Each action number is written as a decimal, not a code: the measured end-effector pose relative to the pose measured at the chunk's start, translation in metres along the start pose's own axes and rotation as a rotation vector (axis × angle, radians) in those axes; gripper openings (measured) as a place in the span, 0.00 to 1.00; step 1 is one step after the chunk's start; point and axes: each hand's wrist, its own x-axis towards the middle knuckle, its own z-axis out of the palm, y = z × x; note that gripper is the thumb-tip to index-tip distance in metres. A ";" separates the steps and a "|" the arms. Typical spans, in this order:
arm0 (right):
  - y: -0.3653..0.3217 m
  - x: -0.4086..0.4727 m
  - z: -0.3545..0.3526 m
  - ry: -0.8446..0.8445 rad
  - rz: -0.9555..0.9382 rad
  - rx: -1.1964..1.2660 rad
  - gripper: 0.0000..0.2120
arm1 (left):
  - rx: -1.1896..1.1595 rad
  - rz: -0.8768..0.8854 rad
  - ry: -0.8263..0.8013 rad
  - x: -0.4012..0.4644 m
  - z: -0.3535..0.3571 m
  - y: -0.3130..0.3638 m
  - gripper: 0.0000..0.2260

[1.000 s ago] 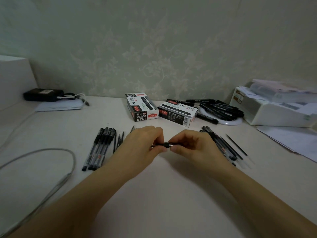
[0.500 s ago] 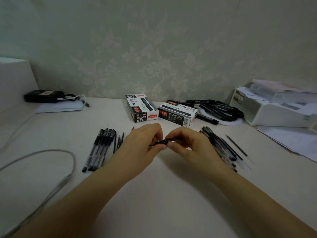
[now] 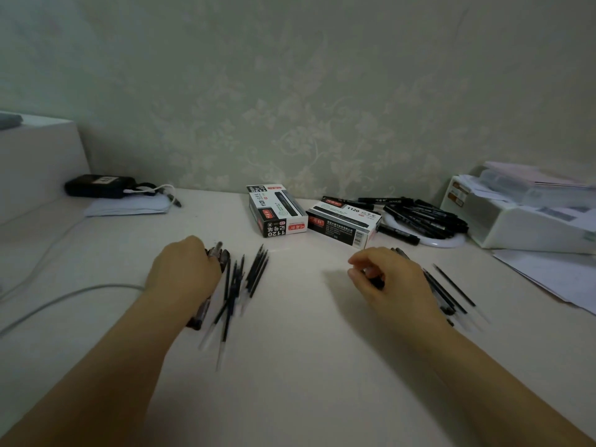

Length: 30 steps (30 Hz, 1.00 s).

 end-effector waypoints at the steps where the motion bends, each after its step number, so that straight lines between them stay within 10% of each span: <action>1: 0.001 0.000 -0.001 0.008 0.012 -0.011 0.05 | 0.012 -0.006 -0.026 0.000 0.000 0.000 0.11; 20: 0.002 -0.001 -0.018 -0.102 0.242 -0.414 0.08 | -0.139 0.254 0.055 -0.027 -0.004 0.036 0.08; 30: -0.002 0.002 -0.009 -0.123 0.206 -0.290 0.10 | -0.454 0.377 -0.233 -0.058 0.019 0.067 0.07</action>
